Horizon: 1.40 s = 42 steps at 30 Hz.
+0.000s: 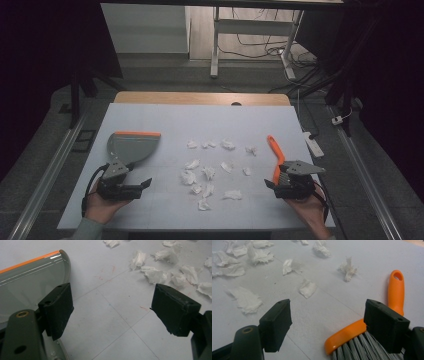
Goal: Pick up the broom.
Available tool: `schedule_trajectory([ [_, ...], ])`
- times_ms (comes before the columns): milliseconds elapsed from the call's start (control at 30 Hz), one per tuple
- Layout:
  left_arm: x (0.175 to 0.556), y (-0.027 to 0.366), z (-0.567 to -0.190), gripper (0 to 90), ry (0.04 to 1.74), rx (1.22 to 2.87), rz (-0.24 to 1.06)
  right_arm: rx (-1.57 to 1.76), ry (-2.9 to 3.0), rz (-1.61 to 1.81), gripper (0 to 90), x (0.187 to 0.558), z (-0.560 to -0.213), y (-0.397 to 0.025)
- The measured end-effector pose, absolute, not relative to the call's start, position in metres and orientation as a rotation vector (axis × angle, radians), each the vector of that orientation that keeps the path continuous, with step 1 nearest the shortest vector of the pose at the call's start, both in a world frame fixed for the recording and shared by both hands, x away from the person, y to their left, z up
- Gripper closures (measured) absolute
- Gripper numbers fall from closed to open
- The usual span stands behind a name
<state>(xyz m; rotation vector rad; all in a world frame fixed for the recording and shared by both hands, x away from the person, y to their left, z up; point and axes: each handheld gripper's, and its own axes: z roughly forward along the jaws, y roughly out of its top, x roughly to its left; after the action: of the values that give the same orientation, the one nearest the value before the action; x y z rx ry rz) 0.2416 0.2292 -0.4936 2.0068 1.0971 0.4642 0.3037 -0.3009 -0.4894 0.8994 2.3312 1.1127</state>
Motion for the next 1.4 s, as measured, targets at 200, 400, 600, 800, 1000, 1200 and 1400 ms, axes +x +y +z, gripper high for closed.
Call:
schedule_trajectory([
  [200, 0.241, 0.229, -0.493, 18.6, 1.094, 2.001, 0.469, 0.898, 2.339, 1.103, 22.5, 0.303, -0.489, -0.299],
  [400, 0.241, 0.229, -0.493, 18.6, 1.086, 1.996, 0.472, 0.902, 2.346, 1.094, 22.5, 0.304, -0.489, -0.298],
  [600, 0.242, 0.229, -0.493, 18.7, 1.080, 1.993, 0.477, 0.894, 2.362, 1.082, 22.9, 0.304, -0.487, -0.296],
  [800, 0.243, 0.228, -0.494, 18.7, 1.083, 1.993, 0.475, 0.911, 2.362, 1.067, 24.2, 0.306, -0.478, -0.293],
  [1000, 0.244, 0.229, -0.494, 18.8, 1.083, 1.989, 0.482, 0.958, 2.353, 1.053, 25.4, 0.311, -0.465, -0.294],
  [1200, 0.245, 0.229, -0.494, 18.8, 1.088, 1.985, 0.482, 0.980, 2.379, 1.011, 25.4, 0.326, -0.445, -0.290],
  [1400, 0.248, 0.229, -0.494, 18.9, 1.087, 1.978, 0.483, 0.997, 2.434, 0.941, 25.6, 0.347, -0.417, -0.284],
])
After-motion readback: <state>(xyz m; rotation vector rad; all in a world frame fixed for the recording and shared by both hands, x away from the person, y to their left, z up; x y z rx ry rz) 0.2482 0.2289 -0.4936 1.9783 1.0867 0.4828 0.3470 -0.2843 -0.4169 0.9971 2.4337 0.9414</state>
